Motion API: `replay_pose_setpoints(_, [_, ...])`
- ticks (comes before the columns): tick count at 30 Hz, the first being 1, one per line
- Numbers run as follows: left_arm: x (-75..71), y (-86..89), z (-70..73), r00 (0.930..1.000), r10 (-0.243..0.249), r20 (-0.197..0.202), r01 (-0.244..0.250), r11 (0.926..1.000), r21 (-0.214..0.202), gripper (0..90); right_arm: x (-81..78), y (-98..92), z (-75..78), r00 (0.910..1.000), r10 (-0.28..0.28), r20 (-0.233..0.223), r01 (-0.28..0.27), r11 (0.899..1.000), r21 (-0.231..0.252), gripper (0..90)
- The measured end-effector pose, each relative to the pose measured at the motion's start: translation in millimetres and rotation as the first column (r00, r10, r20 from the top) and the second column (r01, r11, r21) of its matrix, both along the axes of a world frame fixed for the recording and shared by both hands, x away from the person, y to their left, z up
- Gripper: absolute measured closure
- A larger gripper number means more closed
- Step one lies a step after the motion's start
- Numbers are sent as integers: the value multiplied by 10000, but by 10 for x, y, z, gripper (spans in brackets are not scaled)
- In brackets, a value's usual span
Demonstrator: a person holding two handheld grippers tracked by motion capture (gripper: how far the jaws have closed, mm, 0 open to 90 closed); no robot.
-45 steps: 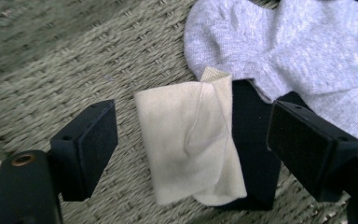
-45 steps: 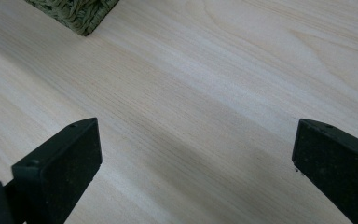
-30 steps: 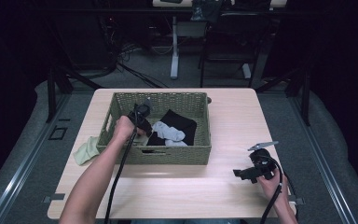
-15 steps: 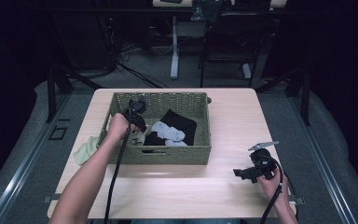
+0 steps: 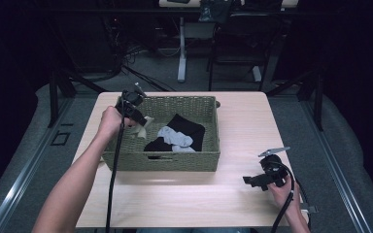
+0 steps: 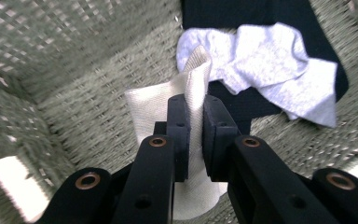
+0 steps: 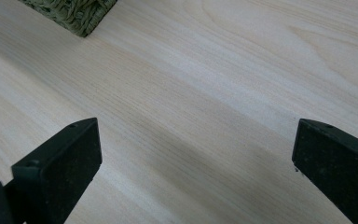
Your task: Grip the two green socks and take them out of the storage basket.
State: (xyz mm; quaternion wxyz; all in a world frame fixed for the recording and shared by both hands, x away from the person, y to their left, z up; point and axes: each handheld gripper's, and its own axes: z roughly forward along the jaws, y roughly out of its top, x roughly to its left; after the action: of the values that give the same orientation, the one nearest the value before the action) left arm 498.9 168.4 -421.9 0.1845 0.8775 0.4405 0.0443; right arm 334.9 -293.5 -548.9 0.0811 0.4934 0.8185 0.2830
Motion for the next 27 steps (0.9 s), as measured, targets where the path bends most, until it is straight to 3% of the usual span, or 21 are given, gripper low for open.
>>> replay_pose_setpoints(11, [-91, 96, 386, 9973, -55, 738, 69, 9998, -179, 827, 0, -2, -1, 10000, 26, -59, -27, 10000, -67, 6])
replay_pose_setpoints(27, [-289, 605, 742, 9882, 652, 1388, -613, 9976, -320, 827, 7, 10, -16, 10000, 78, -53, -79, 9999, -88, 6])
